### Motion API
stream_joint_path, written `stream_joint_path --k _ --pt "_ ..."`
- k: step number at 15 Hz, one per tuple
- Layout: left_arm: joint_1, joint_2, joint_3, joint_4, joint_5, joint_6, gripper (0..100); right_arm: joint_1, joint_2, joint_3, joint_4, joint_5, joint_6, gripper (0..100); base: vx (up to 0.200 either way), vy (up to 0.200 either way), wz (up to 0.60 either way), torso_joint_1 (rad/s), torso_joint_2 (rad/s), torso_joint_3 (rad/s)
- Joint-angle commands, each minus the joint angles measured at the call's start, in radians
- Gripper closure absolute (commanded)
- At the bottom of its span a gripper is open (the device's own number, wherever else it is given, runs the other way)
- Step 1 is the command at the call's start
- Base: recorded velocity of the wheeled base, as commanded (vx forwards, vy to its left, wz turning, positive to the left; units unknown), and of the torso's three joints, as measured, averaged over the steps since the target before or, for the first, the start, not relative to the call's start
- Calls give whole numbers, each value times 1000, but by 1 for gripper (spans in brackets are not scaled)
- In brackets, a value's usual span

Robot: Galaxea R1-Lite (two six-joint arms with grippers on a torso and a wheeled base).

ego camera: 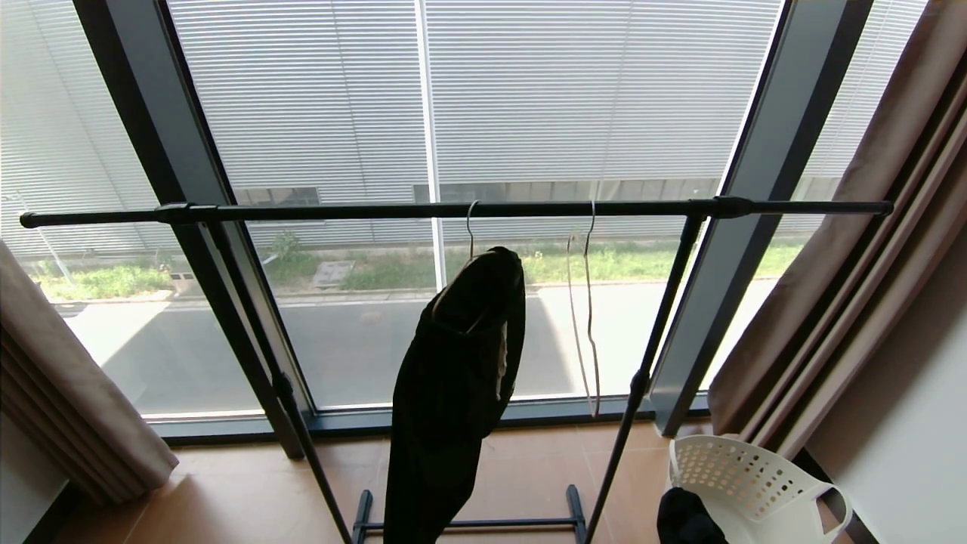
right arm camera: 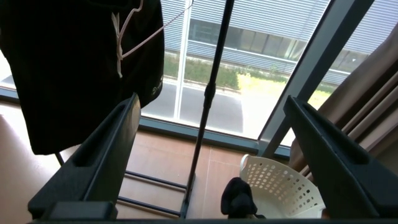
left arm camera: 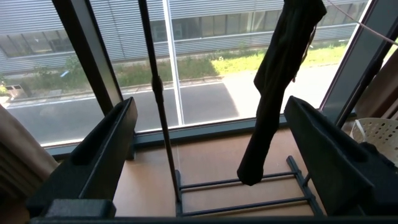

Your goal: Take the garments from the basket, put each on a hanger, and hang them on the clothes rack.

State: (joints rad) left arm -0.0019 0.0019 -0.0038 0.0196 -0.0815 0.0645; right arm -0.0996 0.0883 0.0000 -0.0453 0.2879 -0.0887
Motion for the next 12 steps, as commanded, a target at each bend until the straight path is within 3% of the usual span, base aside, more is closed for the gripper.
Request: stream_joint_path --k 1,12 --pt "0 0 -1 0 0 0 0 0 2 0 -1 -1 0 0 0 0 0 -159 349 203" --pt "0 0 -1 0 0 0 0 0 2 0 -1 -1 1 0 0 0 0 -151 361 214"
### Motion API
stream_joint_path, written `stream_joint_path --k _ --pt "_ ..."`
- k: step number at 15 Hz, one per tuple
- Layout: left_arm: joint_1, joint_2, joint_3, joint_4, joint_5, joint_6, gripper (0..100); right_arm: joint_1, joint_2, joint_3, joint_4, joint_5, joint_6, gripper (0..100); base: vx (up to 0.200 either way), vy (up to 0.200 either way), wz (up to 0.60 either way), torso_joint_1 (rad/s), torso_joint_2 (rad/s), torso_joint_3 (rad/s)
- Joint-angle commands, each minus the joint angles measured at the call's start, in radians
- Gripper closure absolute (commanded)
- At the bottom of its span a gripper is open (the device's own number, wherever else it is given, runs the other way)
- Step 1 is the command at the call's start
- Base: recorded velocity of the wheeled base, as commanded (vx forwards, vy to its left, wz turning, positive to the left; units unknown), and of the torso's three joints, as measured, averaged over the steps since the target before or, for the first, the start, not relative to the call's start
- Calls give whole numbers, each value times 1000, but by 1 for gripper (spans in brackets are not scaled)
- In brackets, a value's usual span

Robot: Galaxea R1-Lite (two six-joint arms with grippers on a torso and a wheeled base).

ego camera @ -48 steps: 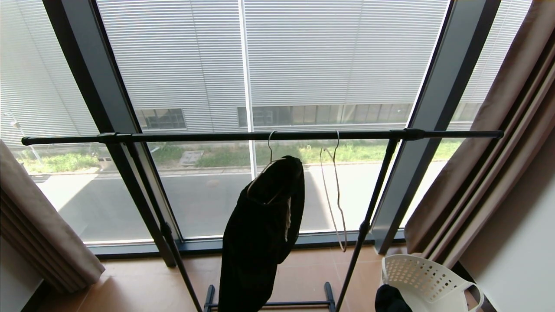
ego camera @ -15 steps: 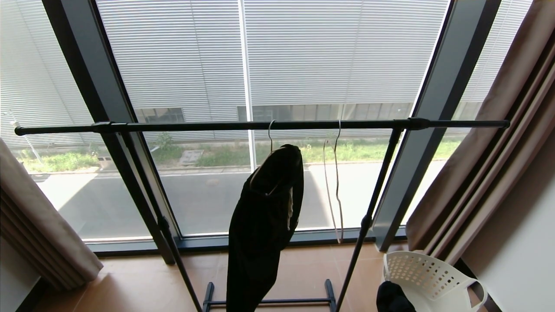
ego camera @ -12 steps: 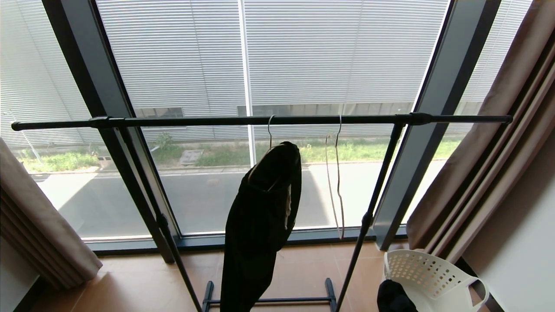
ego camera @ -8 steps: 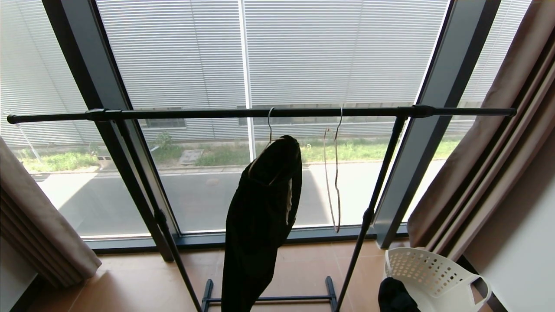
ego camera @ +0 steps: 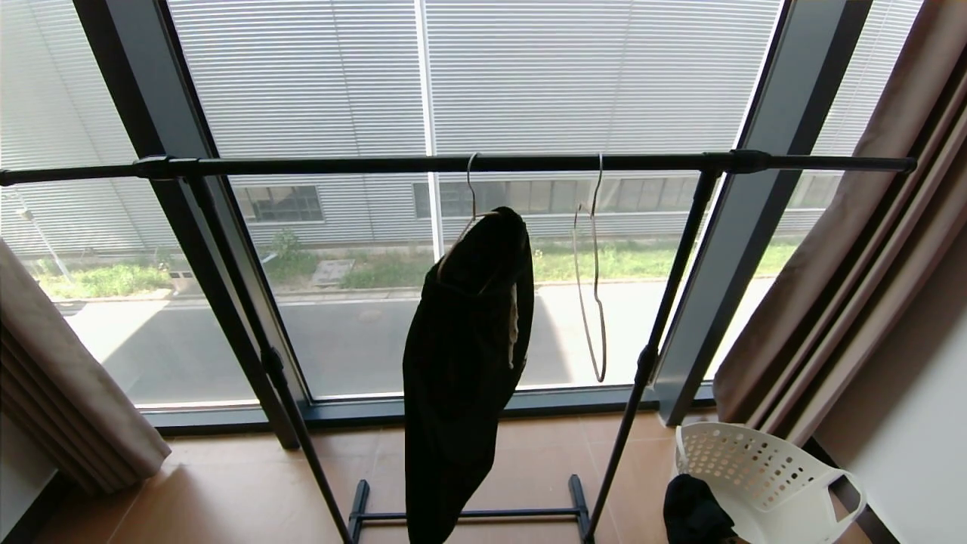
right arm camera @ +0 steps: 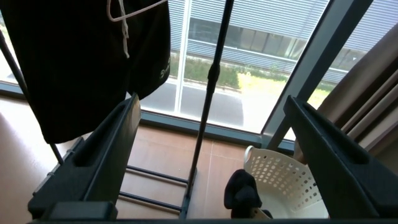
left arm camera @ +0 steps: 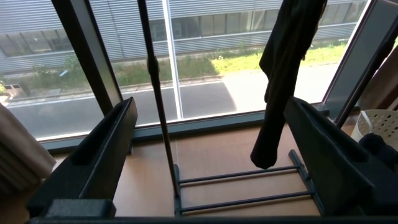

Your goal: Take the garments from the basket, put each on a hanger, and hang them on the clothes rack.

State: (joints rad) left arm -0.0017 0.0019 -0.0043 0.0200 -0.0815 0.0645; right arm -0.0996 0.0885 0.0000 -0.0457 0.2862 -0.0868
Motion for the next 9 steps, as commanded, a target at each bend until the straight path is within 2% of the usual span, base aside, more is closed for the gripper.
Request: stream_joint_path --k 1,9 --pt "0 0 1 0 0 0 0 0 2 0 0 1 -1 0 0 0 0 -154 393 232" --pt "0 0 0 0 0 0 0 0 2 0 0 1 -1 0 0 0 0 -192 529 335"
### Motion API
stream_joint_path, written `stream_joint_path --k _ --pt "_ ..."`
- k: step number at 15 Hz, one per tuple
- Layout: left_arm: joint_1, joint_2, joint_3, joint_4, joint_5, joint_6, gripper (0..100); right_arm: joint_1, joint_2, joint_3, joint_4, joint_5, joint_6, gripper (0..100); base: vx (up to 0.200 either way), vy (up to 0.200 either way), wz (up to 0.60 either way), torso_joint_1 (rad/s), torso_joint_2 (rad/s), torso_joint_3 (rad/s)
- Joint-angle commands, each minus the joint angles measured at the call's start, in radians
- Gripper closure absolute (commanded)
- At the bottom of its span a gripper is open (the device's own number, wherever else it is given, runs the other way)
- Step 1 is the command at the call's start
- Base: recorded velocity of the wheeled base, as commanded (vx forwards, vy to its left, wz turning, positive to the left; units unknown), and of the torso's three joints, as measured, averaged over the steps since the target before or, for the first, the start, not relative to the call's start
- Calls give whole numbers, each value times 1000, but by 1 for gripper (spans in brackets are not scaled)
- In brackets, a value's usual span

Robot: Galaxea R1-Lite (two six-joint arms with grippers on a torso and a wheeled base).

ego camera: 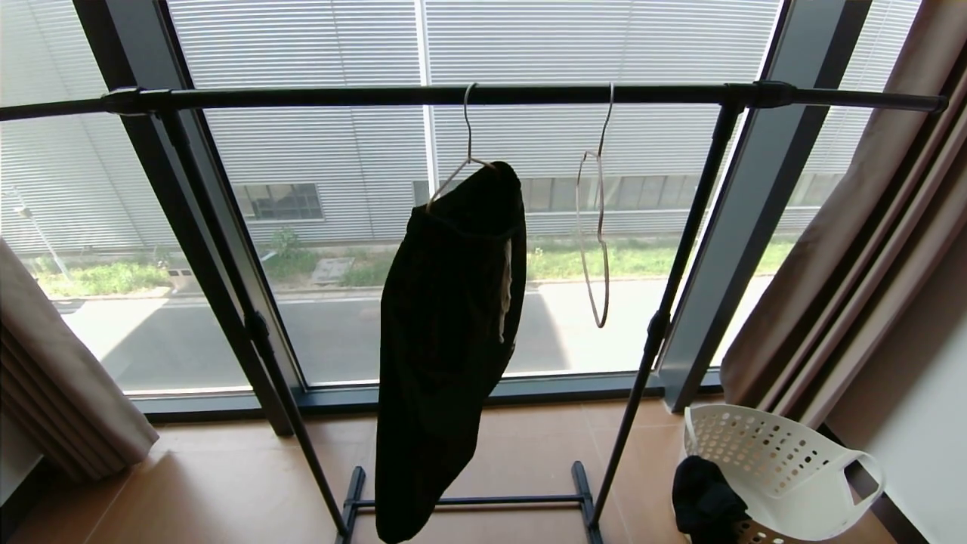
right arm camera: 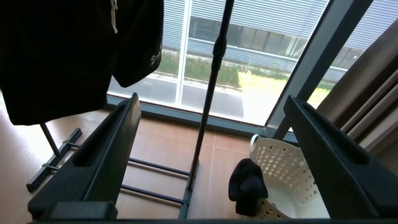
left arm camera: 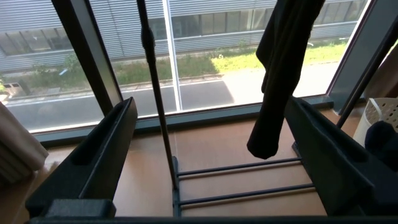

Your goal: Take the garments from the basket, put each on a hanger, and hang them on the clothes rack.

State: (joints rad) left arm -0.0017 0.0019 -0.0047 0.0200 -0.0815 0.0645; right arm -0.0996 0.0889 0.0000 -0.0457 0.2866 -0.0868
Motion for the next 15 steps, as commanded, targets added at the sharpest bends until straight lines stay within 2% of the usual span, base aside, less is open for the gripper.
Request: stream_joint_path --k 1,8,15 --pt "0 0 0 0 0 0 0 0 2 0 0 0 -1 0 0 0 0 -178 520 349" --pt "0 0 0 0 0 0 0 0 2 0 0 0 -1 0 0 0 0 -136 499 361" --pt "0 0 0 0 0 0 0 0 2 0 0 0 -1 0 0 0 0 -59 459 387"
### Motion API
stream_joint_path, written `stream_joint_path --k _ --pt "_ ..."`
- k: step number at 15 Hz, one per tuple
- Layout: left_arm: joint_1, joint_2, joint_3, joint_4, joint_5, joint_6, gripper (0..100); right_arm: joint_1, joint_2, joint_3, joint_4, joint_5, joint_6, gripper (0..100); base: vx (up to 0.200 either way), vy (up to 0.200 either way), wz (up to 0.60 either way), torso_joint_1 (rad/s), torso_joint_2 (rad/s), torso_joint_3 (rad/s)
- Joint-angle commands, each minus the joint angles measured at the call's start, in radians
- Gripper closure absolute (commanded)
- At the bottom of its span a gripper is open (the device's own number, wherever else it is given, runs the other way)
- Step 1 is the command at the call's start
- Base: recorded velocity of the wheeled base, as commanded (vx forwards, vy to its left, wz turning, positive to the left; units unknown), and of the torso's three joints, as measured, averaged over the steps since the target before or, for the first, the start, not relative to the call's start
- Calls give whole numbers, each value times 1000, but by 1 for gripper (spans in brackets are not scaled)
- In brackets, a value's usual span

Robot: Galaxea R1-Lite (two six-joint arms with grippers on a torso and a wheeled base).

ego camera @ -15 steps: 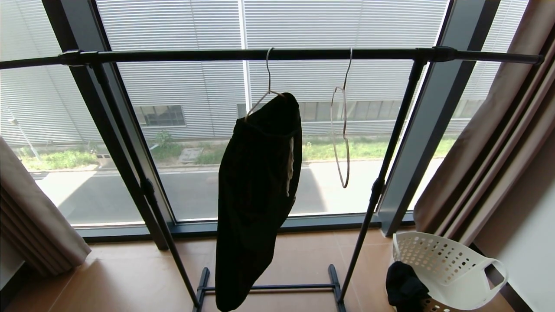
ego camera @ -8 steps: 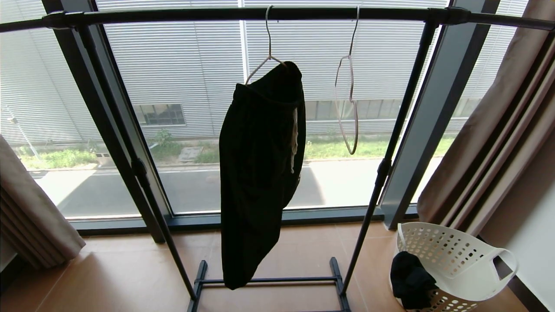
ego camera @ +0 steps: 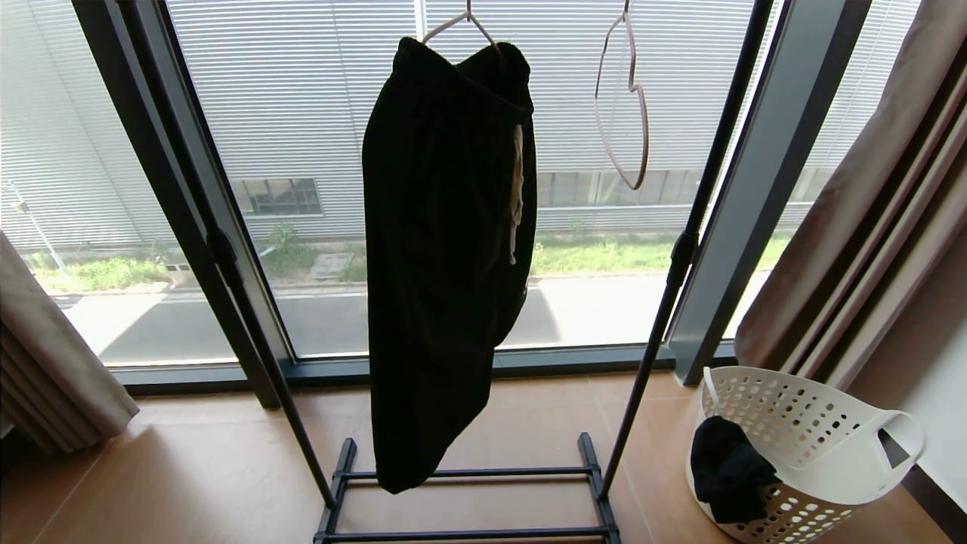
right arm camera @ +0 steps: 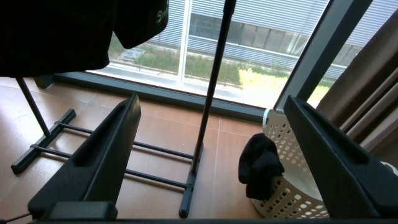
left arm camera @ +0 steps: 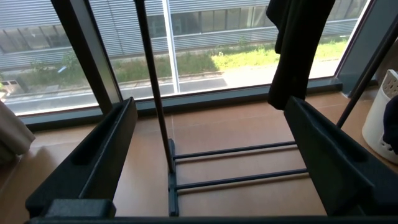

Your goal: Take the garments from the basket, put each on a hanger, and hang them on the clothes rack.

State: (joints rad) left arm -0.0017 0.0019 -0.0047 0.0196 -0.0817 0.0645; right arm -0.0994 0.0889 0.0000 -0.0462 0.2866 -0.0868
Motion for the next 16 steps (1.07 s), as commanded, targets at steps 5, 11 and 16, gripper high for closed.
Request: stream_joint_path --k 5,11,16 --pt "0 0 0 0 0 0 0 0 2 0 0 0 -1 0 0 0 0 -6 210 209" --pt "0 0 0 0 0 0 0 0 2 0 0 0 1 0 0 0 -400 2 3 8" --pt "0 0 0 0 0 0 0 0 2 0 0 0 1 0 0 0 -240 2 1 1"
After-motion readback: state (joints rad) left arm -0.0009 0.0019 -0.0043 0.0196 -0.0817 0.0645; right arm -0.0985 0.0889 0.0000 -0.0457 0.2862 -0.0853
